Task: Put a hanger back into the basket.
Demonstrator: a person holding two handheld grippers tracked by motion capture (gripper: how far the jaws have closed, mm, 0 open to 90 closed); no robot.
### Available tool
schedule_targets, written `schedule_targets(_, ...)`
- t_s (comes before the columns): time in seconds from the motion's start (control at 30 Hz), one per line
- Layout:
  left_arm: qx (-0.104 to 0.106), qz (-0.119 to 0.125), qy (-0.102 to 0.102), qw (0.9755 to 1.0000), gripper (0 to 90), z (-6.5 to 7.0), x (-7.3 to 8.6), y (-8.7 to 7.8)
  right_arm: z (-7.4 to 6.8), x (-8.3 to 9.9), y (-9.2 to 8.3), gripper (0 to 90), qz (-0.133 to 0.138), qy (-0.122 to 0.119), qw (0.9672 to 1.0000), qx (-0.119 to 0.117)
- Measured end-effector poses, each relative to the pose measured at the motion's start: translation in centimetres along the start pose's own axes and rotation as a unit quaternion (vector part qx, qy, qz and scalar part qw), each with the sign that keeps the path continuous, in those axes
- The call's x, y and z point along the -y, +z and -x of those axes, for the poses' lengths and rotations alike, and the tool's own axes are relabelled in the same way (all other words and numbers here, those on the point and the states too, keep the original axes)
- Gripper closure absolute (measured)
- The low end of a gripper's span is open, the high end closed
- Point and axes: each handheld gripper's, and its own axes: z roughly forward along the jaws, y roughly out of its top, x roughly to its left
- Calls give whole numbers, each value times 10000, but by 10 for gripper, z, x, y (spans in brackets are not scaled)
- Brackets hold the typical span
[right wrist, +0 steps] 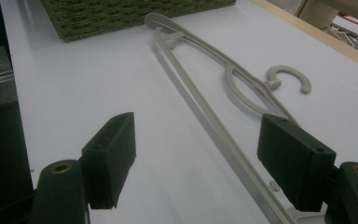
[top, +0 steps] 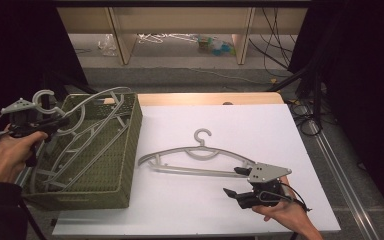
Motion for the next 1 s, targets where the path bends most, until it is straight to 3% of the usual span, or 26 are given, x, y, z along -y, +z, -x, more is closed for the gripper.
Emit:
schedule_targets(0.13, -30, -148, -9, 9999, 797, 0, 2, 9, 0, 0, 0, 290, -2, 7, 10000, -1)
schedule_targets(0.3, -36, -442, 131, 9989, 797, 2, 6, 21, 0, 0, 1, 290, 1, 11, 10000, -11)
schedule_targets(0.5, -26, -549, 76, 9985, 796, 3, 16, 34, 0, 0, 3, 290, 30, 10, 10000, -6)
schedule_targets(0.57, -66, -718, 170, 9973, 796, 3, 20, 39, 0, 0, 3, 290, 24, 10, 10000, -20)
schedule_targets(0.6, -81, -956, 384, 9946, 796, 1, 21, 40, 0, 0, 3, 289, 14, 20, 10000, -22)
schedule_targets(0.63, -89, -794, 122, 9967, 796, 6, 24, 46, 0, 0, 2, 290, -25, 25, 10000, -38)
schedule_targets(0.7, -111, -1103, 380, 9931, 796, 4, 27, 48, 0, 0, 3, 290, -17, 25, 10000, -31)
schedule_targets(0.73, -164, -944, 142, 9953, 796, 7, 30, 53, 0, 0, 3, 290, -20, 25, 10000, -42)
schedule_targets(0.77, -150, -1081, 254, 9937, 796, 6, 31, 54, 0, 0, 3, 290, -13, 22, 10000, -45)
schedule_targets(0.8, -167, -1044, 169, 9943, 796, 6, 33, 56, 0, 0, 3, 290, -19, 31, 10000, -47)
schedule_targets(0.83, -175, -1180, 359, 9922, 796, 3, 34, 55, 1, 0, 4, 290, 19, 25, 10000, -31)
schedule_targets(0.97, -235, -1266, 325, 9911, 795, 3, 39, 61, 1, 0, 5, 290, 7, 26, 10000, -34)
schedule_targets(1.0, -243, -1231, 234, 9918, 794, 3, 41, 62, 1, 0, 5, 290, 15, 20, 10000, -35)
